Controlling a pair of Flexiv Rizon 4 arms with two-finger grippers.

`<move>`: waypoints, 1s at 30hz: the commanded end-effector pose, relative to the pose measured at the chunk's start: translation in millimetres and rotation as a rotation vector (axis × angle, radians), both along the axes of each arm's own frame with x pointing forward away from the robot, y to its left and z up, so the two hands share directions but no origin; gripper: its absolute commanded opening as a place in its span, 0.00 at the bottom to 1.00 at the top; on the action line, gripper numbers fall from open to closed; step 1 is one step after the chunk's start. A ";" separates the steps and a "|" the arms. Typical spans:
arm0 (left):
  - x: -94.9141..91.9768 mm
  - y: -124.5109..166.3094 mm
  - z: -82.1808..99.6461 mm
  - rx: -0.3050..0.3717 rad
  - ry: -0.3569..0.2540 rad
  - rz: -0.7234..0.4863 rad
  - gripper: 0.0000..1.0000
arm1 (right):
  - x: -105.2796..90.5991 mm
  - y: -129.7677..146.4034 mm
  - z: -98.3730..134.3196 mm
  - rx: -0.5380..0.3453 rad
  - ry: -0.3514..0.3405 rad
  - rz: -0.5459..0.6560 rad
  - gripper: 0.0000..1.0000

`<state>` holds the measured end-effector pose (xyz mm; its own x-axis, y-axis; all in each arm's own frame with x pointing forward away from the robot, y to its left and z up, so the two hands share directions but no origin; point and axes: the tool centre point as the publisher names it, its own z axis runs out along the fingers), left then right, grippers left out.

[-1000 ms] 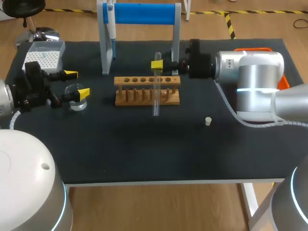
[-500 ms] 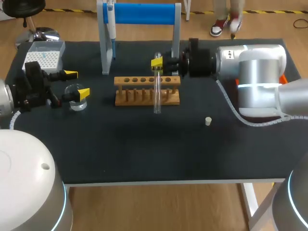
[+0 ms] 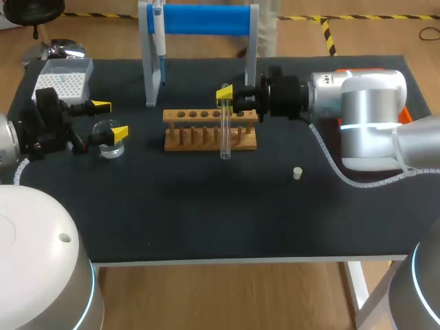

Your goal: Invert the test tube, pick up the pipette, mount the tip to pipette, aspirate from beaker and dispense into the tube, eject the tip, return the pipette, and cap with the stopper.

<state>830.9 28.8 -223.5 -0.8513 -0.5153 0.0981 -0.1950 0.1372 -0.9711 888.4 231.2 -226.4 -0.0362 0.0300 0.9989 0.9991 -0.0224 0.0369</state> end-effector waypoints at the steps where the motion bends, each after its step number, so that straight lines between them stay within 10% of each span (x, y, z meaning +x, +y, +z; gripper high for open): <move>1: -0.7 -0.8 -0.5 0.001 -0.002 0.003 1.00 | -2.8 -2.3 -0.1 0.016 0.012 -0.010 0.00; 22: -0.7 -0.8 -0.5 0.001 -0.002 0.003 1.00 | -5.9 -2.3 1.0 0.027 0.028 -0.014 0.00; 25: -23.4 -18.4 20.9 -0.142 -0.314 -0.163 1.00 | -5.9 -2.3 1.0 0.027 0.028 -0.014 0.00; 30: -54.8 -39.2 27.7 -0.281 -0.573 -0.380 1.00 | -5.9 -2.3 1.0 0.027 0.028 -0.014 0.00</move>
<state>800.3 -10.7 -190.4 -0.9142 -0.4049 -0.0177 -0.0172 0.0823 -0.9965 882.9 230.0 -226.5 -0.0085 -0.0004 1.0000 0.9993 -0.0374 0.0085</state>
